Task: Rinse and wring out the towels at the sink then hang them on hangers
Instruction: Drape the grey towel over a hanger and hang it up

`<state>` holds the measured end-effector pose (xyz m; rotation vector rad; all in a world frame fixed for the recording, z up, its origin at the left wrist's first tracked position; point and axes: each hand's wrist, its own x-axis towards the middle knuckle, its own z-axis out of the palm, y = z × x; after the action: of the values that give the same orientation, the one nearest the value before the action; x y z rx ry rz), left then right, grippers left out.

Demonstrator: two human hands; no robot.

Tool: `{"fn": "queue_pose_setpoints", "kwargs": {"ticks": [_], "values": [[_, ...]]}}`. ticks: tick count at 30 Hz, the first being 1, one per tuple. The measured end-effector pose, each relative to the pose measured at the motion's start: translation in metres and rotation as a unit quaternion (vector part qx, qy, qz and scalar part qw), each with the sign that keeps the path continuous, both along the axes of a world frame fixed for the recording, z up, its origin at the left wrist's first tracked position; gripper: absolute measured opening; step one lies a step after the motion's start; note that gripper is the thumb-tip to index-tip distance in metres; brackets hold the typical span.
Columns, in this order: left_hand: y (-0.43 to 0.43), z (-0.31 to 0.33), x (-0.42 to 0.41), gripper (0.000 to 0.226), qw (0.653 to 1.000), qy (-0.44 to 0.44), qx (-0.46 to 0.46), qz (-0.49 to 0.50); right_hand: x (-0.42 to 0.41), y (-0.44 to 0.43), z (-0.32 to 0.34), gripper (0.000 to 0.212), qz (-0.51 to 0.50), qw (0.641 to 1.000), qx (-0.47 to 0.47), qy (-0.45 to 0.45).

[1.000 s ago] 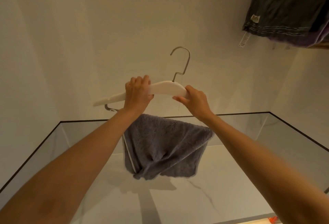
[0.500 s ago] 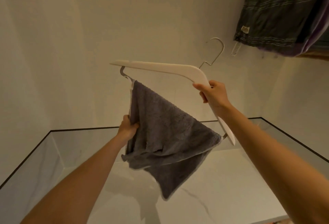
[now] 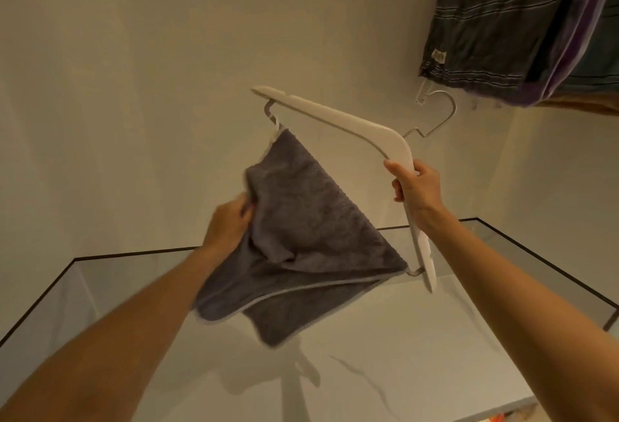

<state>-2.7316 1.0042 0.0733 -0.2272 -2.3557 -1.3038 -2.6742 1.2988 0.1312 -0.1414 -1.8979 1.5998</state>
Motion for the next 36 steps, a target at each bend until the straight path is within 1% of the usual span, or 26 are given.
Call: {"fn": "queue_pose_setpoints", "kwargs": {"ticks": [1, 3, 4, 6, 9, 11, 13, 14, 16, 17, 18, 19, 21, 24, 26, 28, 30, 32, 34, 36], "values": [[0.0, 0.001, -0.003, 0.024, 0.999, -0.003, -0.027, -0.023, 0.0, 0.001, -0.001, 0.031, 0.001, 1.0, -0.001, 0.0], [-0.006, 0.01, -0.006, 0.031, 0.999, 0.008, 0.009, 0.039, -0.001, 0.003, -0.002, 0.033, -0.008, 1.0, 0.016, -0.002], [-0.007, 0.01, -0.007, 0.035, 0.999, 0.009, -0.008, 0.046, -0.002, 0.005, -0.003, 0.035, -0.016, 1.0, 0.023, -0.004], [-0.006, 0.005, -0.008, 0.041, 0.999, -0.026, -0.024, -0.003, -0.004, 0.008, -0.004, 0.038, -0.029, 0.999, 0.031, -0.003], [-0.005, 0.004, -0.01, 0.038, 0.996, -0.053, -0.046, 0.055, -0.007, 0.008, -0.004, 0.04, -0.036, 0.998, 0.043, -0.006], [-0.002, 0.003, -0.013, 0.035, 0.997, -0.052, -0.042, 0.036, -0.011, 0.006, -0.005, 0.039, -0.047, 0.998, 0.045, -0.002], [0.001, 0.009, -0.012, 0.034, 0.997, -0.022, -0.015, 0.066, -0.013, 0.005, -0.004, 0.039, -0.065, 0.996, 0.061, -0.002], [0.001, 0.012, -0.014, 0.032, 0.998, -0.028, -0.006, 0.056, -0.013, 0.005, -0.004, 0.04, -0.073, 0.995, 0.064, 0.0], [0.0, 0.011, -0.013, 0.027, 0.999, -0.046, -0.019, -0.008, -0.016, 0.007, -0.005, 0.042, -0.082, 0.995, 0.06, -0.001], [-0.001, 0.009, -0.015, 0.028, 0.999, -0.037, -0.021, 0.002, -0.016, 0.007, -0.007, 0.043, -0.083, 0.994, 0.066, -0.006], [-0.002, 0.011, -0.012, 0.029, 0.999, -0.027, -0.022, 0.039, -0.017, 0.007, -0.008, 0.044, -0.082, 0.994, 0.076, -0.008], [-0.004, 0.009, -0.014, 0.03, 0.996, -0.036, -0.029, 0.077, -0.017, 0.006, -0.007, 0.045, -0.084, 0.993, 0.082, -0.007], [-0.006, 0.001, -0.015, 0.033, 0.993, -0.081, -0.063, 0.06, -0.018, 0.006, -0.005, 0.046, -0.09, 0.992, 0.084, -0.005], [-0.015, -0.006, -0.021, 0.037, 0.988, -0.108, -0.067, 0.083, -0.018, 0.002, -0.001, 0.045, -0.089, 0.99, 0.109, -0.006], [-0.017, -0.01, -0.023, 0.033, 0.989, -0.116, -0.08, 0.042, -0.018, 0.0, 0.001, 0.044, -0.095, 0.989, 0.112, -0.005], [-0.017, -0.02, -0.025, 0.038, 0.989, -0.12, -0.089, 0.018, -0.019, 0.0, 0.001, 0.041, -0.111, 0.986, 0.126, -0.007], [-0.017, -0.026, -0.021, 0.047, 0.993, -0.104, -0.055, 0.024, -0.018, 0.0, 0.008, 0.037, -0.124, 0.982, 0.14, -0.008], [-0.017, -0.03, -0.017, 0.049, 0.992, -0.123, 0.002, 0.02, -0.017, -0.001, 0.018, 0.036, -0.12, 0.982, 0.147, -0.004], [-0.017, -0.039, -0.017, 0.045, 0.986, -0.158, 0.018, -0.037, -0.016, -0.002, 0.03, 0.038, -0.109, 0.982, 0.155, 0.006], [-0.017, -0.046, -0.018, 0.031, 0.977, -0.187, 0.012, -0.099, -0.014, -0.005, 0.043, 0.04, -0.092, 0.983, 0.159, 0.015]]}}
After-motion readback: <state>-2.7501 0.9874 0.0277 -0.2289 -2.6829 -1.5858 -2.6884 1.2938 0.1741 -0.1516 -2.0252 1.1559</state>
